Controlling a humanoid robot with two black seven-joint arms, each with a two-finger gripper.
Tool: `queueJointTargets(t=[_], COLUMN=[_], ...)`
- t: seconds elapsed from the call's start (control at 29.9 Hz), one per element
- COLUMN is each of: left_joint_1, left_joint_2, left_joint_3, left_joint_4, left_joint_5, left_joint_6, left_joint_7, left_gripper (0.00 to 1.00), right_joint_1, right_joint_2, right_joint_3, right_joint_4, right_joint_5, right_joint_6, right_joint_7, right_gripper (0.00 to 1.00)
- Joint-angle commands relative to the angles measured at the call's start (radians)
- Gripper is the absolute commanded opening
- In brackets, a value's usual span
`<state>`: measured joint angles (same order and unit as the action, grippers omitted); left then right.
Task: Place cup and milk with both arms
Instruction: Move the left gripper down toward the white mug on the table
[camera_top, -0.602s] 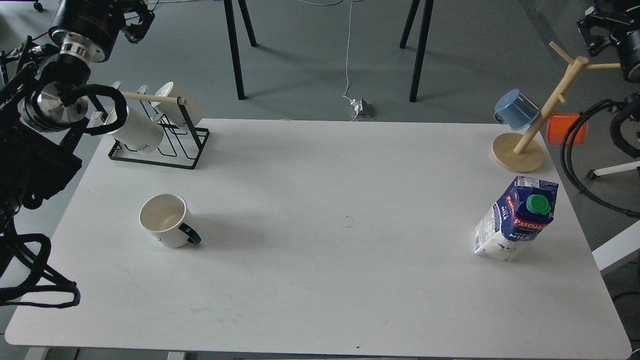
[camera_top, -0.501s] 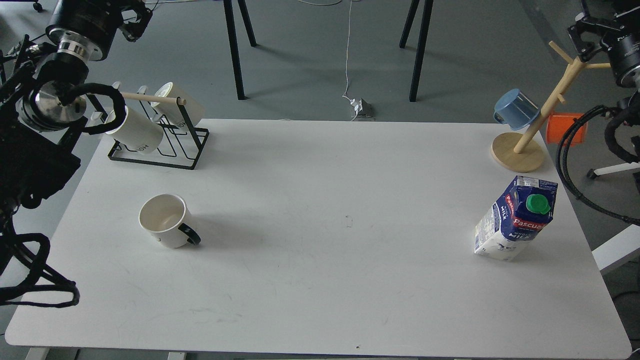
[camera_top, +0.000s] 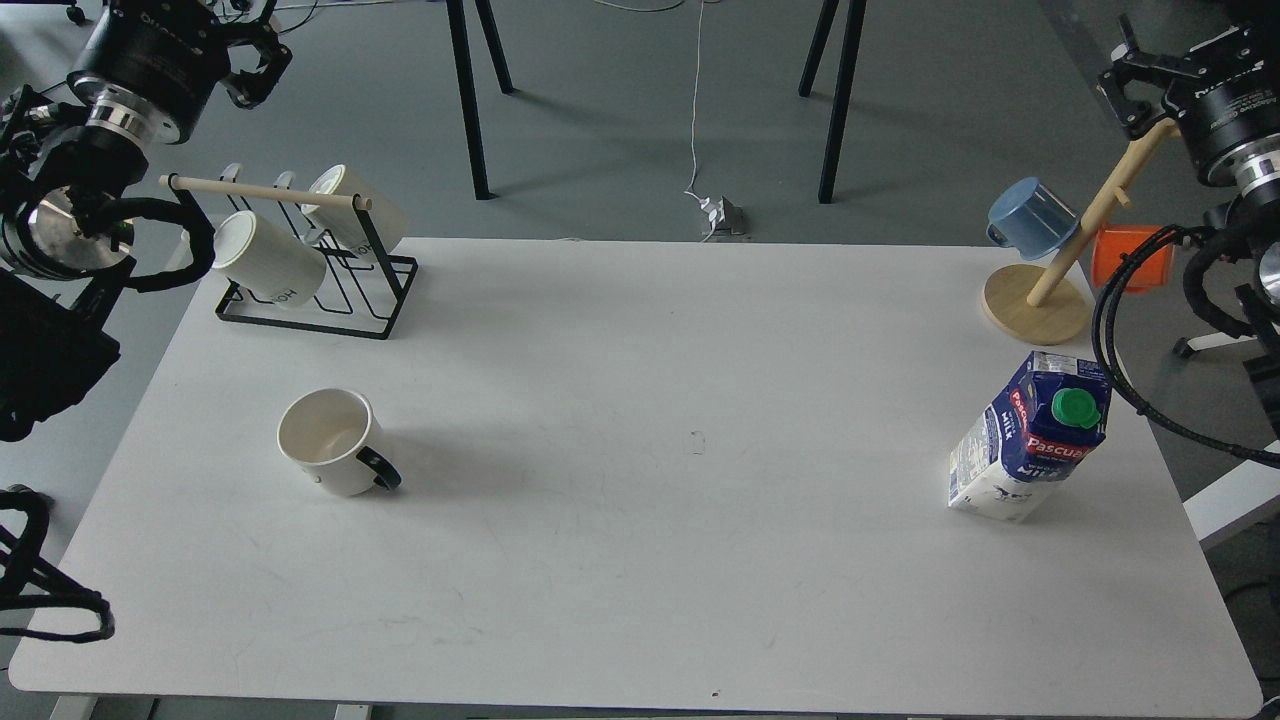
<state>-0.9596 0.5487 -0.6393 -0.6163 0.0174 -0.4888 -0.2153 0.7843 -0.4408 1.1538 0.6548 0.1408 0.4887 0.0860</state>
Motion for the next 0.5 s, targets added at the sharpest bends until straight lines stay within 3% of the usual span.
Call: queueJointTargets(t=[0.0, 0.13, 0.2, 0.47], left_joint_1=[0.008, 0.074, 0.114, 0.242], left_joint_2=[0.109, 0.265, 0.309, 0.422], left_joint_3=[0.047, 0.044, 0.039, 0.050], left_joint_4=[-0.110, -0.324, -0.403, -0.534], left_joint_5=[0.163, 0.427, 0.528, 0.804], left_joint_6=[0.000, 0.000, 0.000, 0.000], left_joint_7=[0.002, -0.002, -0.004, -0.003], left_gripper=[0.99, 0.99, 0.98, 0.97], right_joint_1=[-0.066, -0.122, -0.145, -0.204], right_joint_2=[0.004, 0.020, 0.045, 0.083], right_joint_3=[0.047, 0.098, 0.148, 0.190], right_joint_4=[0.109, 0.163, 0.169, 0.224], right_joint_5=[0.000, 0.002, 0.002, 0.002], right_joint_6=[0.000, 0.000, 0.000, 0.000], right_joint_7=[0.001, 0.009, 0.035, 0.047], right_gripper=[0.99, 0.99, 0.99, 0.99])
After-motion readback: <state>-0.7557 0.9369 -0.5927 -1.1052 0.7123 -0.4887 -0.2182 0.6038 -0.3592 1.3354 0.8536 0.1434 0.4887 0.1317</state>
